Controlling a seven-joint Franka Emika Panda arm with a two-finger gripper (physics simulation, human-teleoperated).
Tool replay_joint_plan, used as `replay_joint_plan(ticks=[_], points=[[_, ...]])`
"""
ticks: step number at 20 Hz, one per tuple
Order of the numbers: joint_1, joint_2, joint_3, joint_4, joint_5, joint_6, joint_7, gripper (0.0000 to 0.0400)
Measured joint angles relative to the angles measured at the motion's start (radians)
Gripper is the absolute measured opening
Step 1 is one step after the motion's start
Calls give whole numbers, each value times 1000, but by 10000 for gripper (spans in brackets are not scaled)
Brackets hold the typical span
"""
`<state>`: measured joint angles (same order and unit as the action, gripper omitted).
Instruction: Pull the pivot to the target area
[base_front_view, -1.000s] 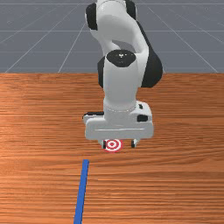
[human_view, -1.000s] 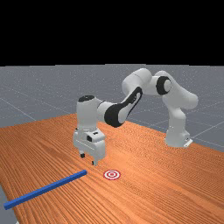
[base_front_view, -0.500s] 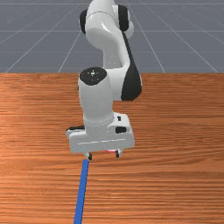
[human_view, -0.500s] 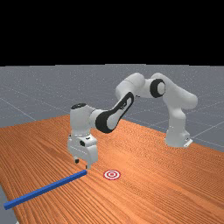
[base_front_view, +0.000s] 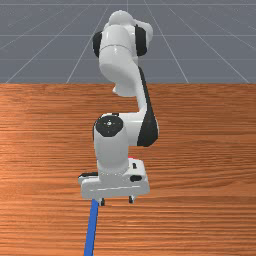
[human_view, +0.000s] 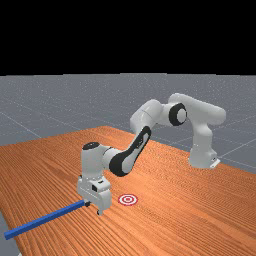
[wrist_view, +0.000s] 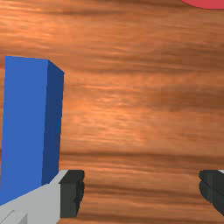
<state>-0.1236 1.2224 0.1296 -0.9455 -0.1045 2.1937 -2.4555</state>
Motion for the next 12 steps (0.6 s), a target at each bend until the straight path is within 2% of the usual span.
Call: replay_joint_plan(ticks=[1, 2, 3, 4, 6, 7, 8, 9, 11, 12], points=[[-6, -11, 9, -11, 7, -4, -7, 393], [15, 16, -15, 71, -11, -93, 11, 393], [13, -6, -14, 50, -10, -96, 12, 396], [-16, -67, 20, -46, 19, -44, -14, 398], [-16, -117, 18, -68, 17, -65, -9, 399], [6, -74, -4, 51, -1, -175, 7, 399], [-3, -137, -1, -68, -2, -74, 10, 400], [2, -132, -29, -52, -30, -83, 13, 400], [-19, -121, -38, -31, -36, -90, -15, 400], [-50, -106, -17, -4, 5, -106, -10, 400]])
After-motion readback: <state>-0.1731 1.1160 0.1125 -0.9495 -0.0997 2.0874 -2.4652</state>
